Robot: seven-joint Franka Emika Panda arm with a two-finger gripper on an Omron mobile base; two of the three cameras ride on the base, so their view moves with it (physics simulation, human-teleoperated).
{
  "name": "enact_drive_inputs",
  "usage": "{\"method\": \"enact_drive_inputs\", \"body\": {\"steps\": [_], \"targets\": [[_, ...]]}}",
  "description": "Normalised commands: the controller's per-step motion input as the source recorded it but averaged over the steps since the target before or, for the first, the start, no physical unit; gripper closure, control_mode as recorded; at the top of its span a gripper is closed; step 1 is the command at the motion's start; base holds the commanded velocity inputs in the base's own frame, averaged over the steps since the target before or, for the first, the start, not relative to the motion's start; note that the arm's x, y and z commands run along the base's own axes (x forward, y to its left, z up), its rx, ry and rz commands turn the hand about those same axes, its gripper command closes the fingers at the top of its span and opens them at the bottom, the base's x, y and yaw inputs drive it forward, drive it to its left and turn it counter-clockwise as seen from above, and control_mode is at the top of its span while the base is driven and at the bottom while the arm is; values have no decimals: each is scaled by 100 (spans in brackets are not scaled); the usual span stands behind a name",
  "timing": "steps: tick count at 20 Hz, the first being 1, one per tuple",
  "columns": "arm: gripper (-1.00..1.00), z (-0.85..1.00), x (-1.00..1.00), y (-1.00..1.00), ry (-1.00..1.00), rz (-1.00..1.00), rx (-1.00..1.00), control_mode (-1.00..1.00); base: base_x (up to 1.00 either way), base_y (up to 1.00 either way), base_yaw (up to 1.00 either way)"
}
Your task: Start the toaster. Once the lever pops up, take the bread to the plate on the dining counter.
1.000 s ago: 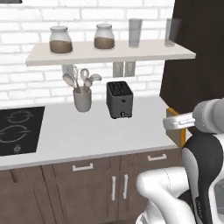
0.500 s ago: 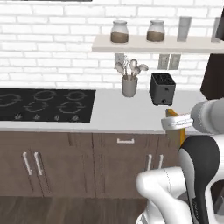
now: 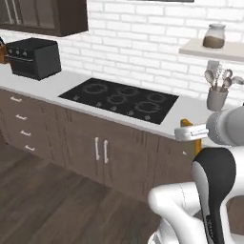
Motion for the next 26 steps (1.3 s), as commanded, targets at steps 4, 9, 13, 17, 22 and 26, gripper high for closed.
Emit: {"method": "enact_drive_inputs", "body": {"steps": [4,9,13,17,22,26], "targets": [[100,0,0,0,0,0,0,100,-29,6,82],[100,0,0,0,0,0,0,100,-32,0,87],[100,0,0,0,0,0,0,100,-29,0,93],[100,0,0,0,0,0,0,100,-35,0,92],[100,0,0,0,0,0,0,100,-53,0,88],[100,0,0,0,0,0,0,100,-69,0,84]]}}
